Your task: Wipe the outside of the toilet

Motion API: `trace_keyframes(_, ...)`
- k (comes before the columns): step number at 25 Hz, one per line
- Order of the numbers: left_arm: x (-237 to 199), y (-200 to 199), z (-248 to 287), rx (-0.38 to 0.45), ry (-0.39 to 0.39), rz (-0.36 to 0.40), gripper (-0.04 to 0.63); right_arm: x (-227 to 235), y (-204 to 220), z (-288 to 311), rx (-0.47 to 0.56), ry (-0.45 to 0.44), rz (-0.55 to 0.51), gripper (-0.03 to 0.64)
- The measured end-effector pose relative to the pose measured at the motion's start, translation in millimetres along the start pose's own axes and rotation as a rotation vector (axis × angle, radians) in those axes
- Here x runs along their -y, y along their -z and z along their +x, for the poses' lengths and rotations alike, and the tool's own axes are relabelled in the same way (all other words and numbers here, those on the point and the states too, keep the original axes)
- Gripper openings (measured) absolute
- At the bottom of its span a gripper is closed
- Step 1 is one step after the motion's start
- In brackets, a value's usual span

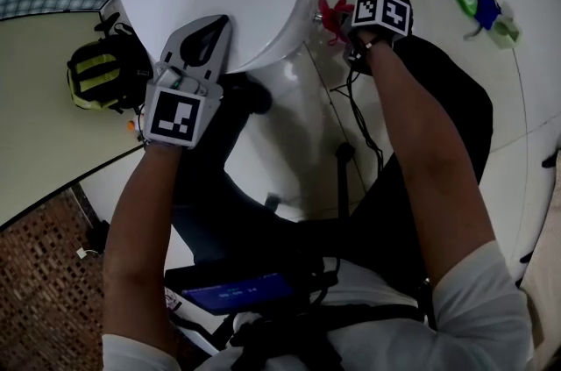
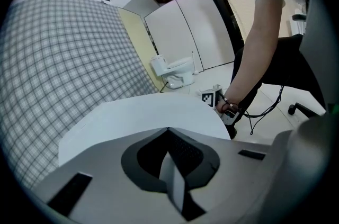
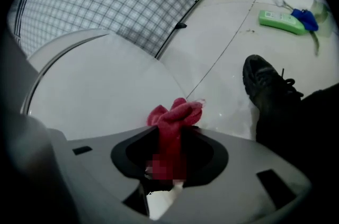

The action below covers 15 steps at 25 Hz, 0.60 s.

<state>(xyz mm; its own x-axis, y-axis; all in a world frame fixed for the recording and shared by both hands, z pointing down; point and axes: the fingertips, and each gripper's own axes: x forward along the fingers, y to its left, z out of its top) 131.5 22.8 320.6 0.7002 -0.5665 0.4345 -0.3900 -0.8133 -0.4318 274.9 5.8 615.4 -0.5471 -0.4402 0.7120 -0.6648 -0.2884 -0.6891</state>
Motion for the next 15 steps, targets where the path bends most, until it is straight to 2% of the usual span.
trace_keyframes(8,-0.1,0.7,2.0,-0.018,-0.008,-0.001,-0.02,4.1,21.5,19.9,-0.057,0.007,0.009,0.141)
trace_keyframes(15,-0.3,0.0,1.9,-0.013,-0.007,0.008,-0.02,-5.5,57.0,38.2,-0.131,-0.012,0.02,0.141)
